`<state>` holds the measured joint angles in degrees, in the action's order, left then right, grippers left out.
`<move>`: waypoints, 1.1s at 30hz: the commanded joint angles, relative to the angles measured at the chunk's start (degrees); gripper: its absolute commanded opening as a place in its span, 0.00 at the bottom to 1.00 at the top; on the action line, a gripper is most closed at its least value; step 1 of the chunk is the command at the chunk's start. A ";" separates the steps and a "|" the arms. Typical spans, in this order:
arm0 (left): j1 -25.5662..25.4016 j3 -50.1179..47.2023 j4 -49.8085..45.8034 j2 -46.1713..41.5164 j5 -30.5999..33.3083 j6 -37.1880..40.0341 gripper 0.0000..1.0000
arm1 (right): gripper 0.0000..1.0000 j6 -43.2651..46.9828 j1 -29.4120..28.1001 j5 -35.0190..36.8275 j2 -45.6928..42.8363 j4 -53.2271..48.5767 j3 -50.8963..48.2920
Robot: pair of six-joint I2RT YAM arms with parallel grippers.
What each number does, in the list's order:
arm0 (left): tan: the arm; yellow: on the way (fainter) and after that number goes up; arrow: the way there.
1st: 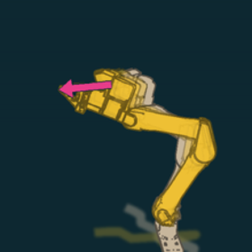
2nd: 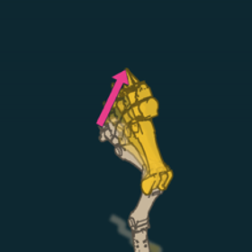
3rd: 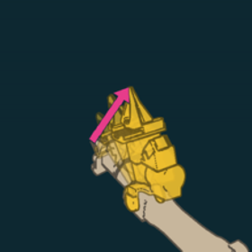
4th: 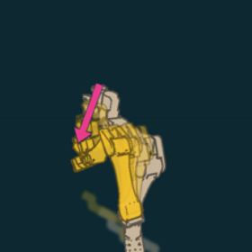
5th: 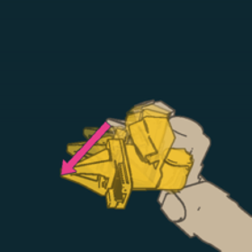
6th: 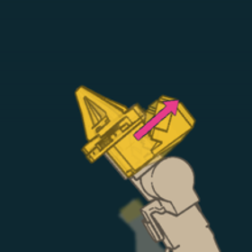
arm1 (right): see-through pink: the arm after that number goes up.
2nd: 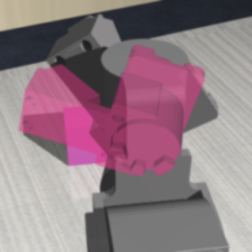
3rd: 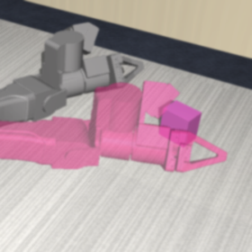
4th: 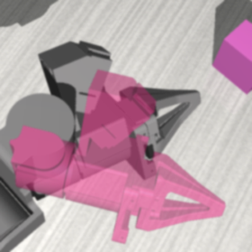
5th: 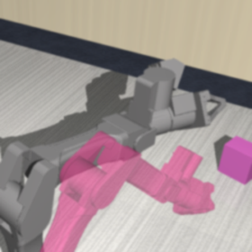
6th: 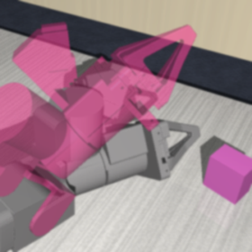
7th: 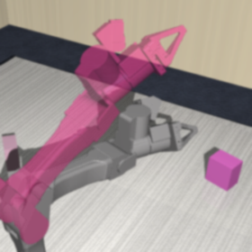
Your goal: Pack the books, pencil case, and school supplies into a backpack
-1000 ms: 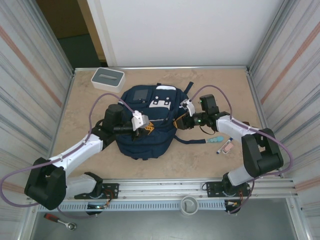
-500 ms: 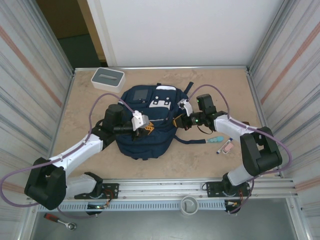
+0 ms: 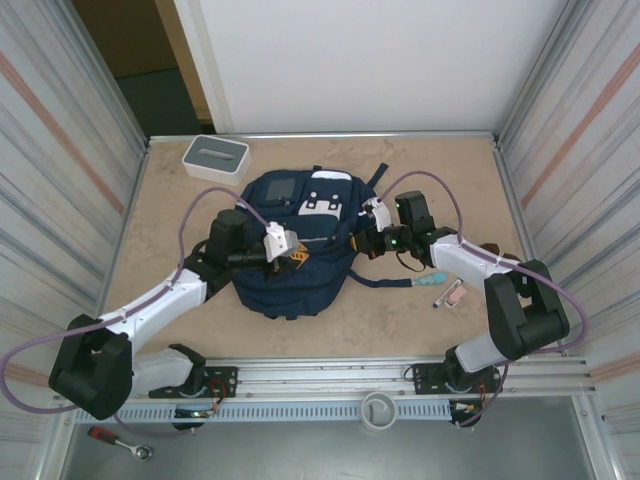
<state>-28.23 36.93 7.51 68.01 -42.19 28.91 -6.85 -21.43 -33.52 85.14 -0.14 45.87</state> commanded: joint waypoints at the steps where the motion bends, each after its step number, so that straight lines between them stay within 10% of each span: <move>1: 0.99 -0.45 0.41 -4.11 -3.51 -0.11 0.01 | 0.00 -3.79 5.17 17.84 -0.57 -3.74 0.19; 8: 1.24 -0.37 0.58 -3.87 -4.03 -0.18 0.01 | 0.05 -3.87 5.27 21.34 -1.39 -9.08 2.11; 16: 1.22 -0.32 1.09 -2.44 -5.16 -0.82 0.01 | 0.42 -6.52 8.76 -4.96 -8.37 -0.48 -1.48; 25: 1.17 -0.36 1.98 -1.65 -6.21 -1.97 0.03 | 0.74 -26.09 9.54 7.60 8.33 -2.04 9.16; 29: 0.99 -0.36 2.57 -0.89 -5.82 -2.66 0.04 | 0.73 -26.99 7.89 7.06 16.44 -1.26 14.68; 33: -0.41 0.05 2.40 0.99 -2.12 -3.92 0.10 | 0.36 -27.25 7.61 6.97 18.53 0.44 15.17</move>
<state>-27.86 36.62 7.31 68.62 -44.36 27.86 -31.86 -13.54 -26.96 103.83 -0.86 60.38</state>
